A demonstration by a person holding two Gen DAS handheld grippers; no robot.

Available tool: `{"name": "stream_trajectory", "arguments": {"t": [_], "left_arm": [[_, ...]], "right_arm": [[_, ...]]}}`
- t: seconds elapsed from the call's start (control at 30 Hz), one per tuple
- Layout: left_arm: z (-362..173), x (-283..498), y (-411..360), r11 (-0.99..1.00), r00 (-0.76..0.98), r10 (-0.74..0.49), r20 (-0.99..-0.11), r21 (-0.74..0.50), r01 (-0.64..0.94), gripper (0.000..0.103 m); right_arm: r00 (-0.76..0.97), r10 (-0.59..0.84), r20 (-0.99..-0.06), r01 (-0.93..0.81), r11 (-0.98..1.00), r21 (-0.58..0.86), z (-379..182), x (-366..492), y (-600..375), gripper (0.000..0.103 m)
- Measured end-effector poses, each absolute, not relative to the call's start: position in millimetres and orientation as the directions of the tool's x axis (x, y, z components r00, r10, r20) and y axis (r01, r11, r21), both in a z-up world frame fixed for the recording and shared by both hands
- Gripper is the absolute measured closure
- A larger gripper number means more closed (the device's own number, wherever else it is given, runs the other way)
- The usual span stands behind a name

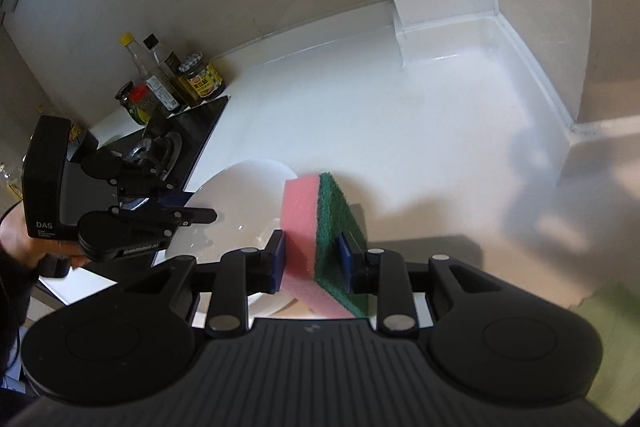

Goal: Clean bowl
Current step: 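Hold the bowl rim with the left gripper while the right gripper keeps scrubbing the outer wall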

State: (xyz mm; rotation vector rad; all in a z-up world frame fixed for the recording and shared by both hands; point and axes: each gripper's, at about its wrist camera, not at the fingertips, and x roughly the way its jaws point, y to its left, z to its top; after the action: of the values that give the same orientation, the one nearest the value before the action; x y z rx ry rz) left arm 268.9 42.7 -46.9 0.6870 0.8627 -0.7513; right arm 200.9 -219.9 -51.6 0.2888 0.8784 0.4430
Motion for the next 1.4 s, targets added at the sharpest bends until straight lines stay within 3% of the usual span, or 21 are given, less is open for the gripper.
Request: {"name": "stream_trajectory", "arguments": {"t": [0.13,0.2,0.4,0.43,0.5,0.53,0.73,0.9,1.27,1.4], "left_arm": [[-43.0,281.3,33.0,0.513,0.388,-0.334,-0.859,0.18,0.839,0.086],[-39.6,289.8,33.8,0.643,0.389,-0.293,-0.873,0.121,0.757,0.079],[-35.7,275.3,59.6,0.895,0.409,-0.216,-0.886,-0.013,0.446,0.079],[-36.4,272.0,60.3,0.896,0.418,-0.217,-0.882,-0.011,0.443,0.08],[-37.9,265.6,61.2,0.896,0.436,-0.221,-0.873,-0.005,0.444,0.094],[-38.8,264.1,58.5,0.881,0.445,-0.221,-0.868,0.019,0.474,0.096],[-41.0,272.5,44.4,0.781,0.445,-0.208,-0.871,0.126,0.611,0.092],[-42.5,271.4,31.3,0.748,0.471,-0.159,-0.868,0.205,0.631,0.09],[-43.3,262.9,32.5,0.76,0.492,-0.152,-0.857,0.216,0.613,0.09],[-44.0,262.8,34.1,0.78,0.495,-0.155,-0.855,0.202,0.592,0.09]], "right_arm": [[0.579,0.457,-0.675,-0.247,0.887,0.389,-49.0,216.4,-219.7,0.079],[0.58,0.455,-0.676,-0.251,0.889,0.383,-48.7,217.0,-218.7,0.079],[0.558,0.479,-0.678,-0.249,0.876,0.414,-56.5,205.5,-220.7,0.079],[0.557,0.481,-0.678,-0.25,0.875,0.415,-57.0,202.1,-219.6,0.079],[0.552,0.482,-0.681,-0.257,0.875,0.411,-56.5,198.0,-217.0,0.079],[0.545,0.484,-0.685,-0.266,0.874,0.406,-55.7,196.0,-215.3,0.079],[0.533,0.498,-0.685,-0.286,0.867,0.408,-52.5,208.4,-215.8,0.079],[0.563,0.477,-0.675,-0.289,0.879,0.38,-49.6,217.7,-205.1,0.079],[0.606,0.453,-0.654,-0.304,0.892,0.336,-44.6,223.8,-191.4,0.079],[0.662,0.447,-0.602,-0.319,0.895,0.312,-28.0,212.1,-191.4,0.079]]}}
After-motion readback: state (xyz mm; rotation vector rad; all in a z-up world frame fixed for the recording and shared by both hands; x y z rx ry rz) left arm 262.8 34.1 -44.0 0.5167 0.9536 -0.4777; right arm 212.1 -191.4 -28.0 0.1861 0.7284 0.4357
